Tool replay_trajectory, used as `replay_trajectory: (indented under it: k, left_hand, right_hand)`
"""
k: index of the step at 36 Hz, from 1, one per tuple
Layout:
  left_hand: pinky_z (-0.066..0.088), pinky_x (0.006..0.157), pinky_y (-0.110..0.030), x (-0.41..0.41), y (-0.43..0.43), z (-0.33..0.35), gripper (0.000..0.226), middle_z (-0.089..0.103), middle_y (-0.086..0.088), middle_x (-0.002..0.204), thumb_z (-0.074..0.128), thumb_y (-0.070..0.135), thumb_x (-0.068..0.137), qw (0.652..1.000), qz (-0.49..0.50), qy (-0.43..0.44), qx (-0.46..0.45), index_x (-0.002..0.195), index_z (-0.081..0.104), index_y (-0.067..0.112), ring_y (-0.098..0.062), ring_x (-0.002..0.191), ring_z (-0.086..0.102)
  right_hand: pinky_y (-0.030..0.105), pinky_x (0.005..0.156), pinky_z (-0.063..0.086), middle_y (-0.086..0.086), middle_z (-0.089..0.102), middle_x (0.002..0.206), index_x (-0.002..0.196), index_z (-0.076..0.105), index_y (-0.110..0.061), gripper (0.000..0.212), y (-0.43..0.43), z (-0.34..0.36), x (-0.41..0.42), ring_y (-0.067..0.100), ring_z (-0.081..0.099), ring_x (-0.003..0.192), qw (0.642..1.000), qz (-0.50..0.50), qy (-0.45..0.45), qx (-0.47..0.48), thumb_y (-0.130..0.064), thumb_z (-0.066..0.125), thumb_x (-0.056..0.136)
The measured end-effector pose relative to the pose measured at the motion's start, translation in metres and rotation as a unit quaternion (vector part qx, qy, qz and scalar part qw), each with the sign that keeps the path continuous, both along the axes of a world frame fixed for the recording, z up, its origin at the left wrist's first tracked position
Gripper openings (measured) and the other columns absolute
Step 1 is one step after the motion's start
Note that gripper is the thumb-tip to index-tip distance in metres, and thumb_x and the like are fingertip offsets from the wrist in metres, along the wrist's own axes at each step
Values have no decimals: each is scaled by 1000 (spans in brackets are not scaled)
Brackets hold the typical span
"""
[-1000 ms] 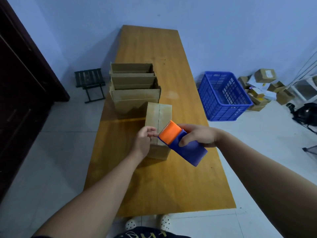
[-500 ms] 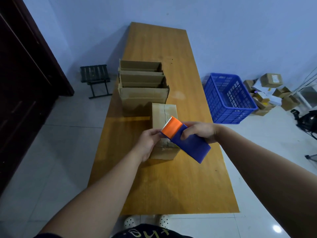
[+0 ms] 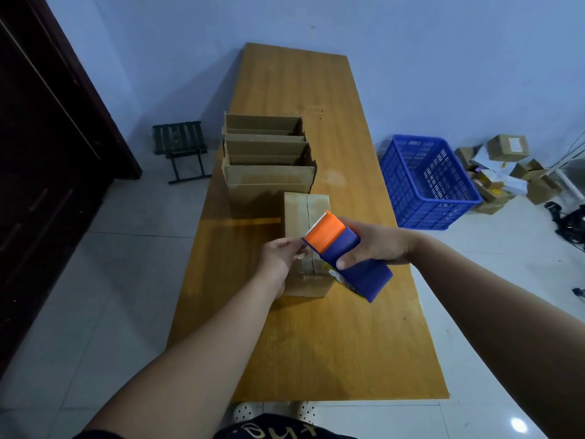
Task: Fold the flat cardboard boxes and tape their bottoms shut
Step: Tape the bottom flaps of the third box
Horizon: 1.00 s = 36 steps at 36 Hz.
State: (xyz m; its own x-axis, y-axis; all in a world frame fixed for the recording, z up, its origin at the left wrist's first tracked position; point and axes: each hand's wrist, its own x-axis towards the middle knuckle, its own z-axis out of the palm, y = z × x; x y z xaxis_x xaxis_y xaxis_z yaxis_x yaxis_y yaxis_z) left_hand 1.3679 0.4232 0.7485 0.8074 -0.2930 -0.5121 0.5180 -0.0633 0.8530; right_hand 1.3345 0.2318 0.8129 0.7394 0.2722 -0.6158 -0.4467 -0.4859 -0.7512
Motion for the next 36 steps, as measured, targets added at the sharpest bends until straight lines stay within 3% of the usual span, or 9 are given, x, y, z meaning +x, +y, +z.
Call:
replay_trajectory:
  k: [2,5,10,15,19,23,27,31,36]
  left_hand:
    - [39,107,-48,1,-1,1,12,69,-1,84,57,22,94,1000,1,1,1,86,65,18,-20,96,64]
    - [37,108,-49,1,-3,1,12,71,-2,84,58,22,94,1000,5,12,-2,87,66,17,-22,99,64]
    - [37,108,-48,2,-5,1,15,71,-1,81,57,18,95,999,24,36,-13,85,67,16,-22,100,64]
    - [42,105,-45,3,-3,8,12,70,-8,92,59,17,93,999,26,47,2,84,66,15,-25,102,64]
    - [42,105,-44,4,-5,9,14,71,-6,90,59,17,93,998,28,52,14,82,67,14,-22,99,65]
    - [38,107,-46,3,-7,7,13,71,-4,89,58,20,94,998,24,48,29,86,67,14,-21,101,63]
    - [43,103,-46,3,-7,7,12,70,-5,91,61,20,92,998,19,40,45,83,67,14,-24,100,63]
    - [48,95,-38,5,-9,6,15,69,-5,89,61,19,93,996,25,32,73,78,64,16,-20,93,63]
    - [44,64,-27,7,-14,6,26,62,-9,80,54,18,94,992,0,-26,126,71,64,9,-18,74,55]
  right_hand:
    - [47,88,56,5,63,121,131,44,-35,78,-3,0,-1,27,65,105,1000,0,-12,-19,-25,86,67]
    - [38,79,59,4,60,118,128,42,-36,69,-4,7,-2,26,66,100,998,-15,-34,-57,-14,81,76]
    - [44,84,57,1,50,122,128,35,-37,61,-7,12,-1,26,61,102,983,-49,-106,-139,-22,73,83]
    - [32,85,47,1,31,134,144,18,-47,89,-3,5,-5,24,45,116,966,-49,-166,-191,-39,77,78]
    - [26,79,40,-1,24,123,149,3,-43,113,3,-3,-9,21,46,101,931,18,-204,-301,-38,83,70]
    - [31,80,42,6,45,123,152,7,-30,96,0,-9,-11,23,51,99,905,17,-233,-356,-22,71,81]
    - [42,88,44,2,52,117,139,34,-20,67,-8,-17,-23,25,52,105,887,-9,-281,-365,-13,62,79]
    - [30,67,40,-1,50,99,116,39,-21,48,-12,-20,-32,21,51,87,906,-69,-290,-300,-4,63,78]
    - [11,70,34,-2,47,105,116,35,-26,50,-6,-21,-35,13,49,93,906,-122,-340,-221,-9,69,83]
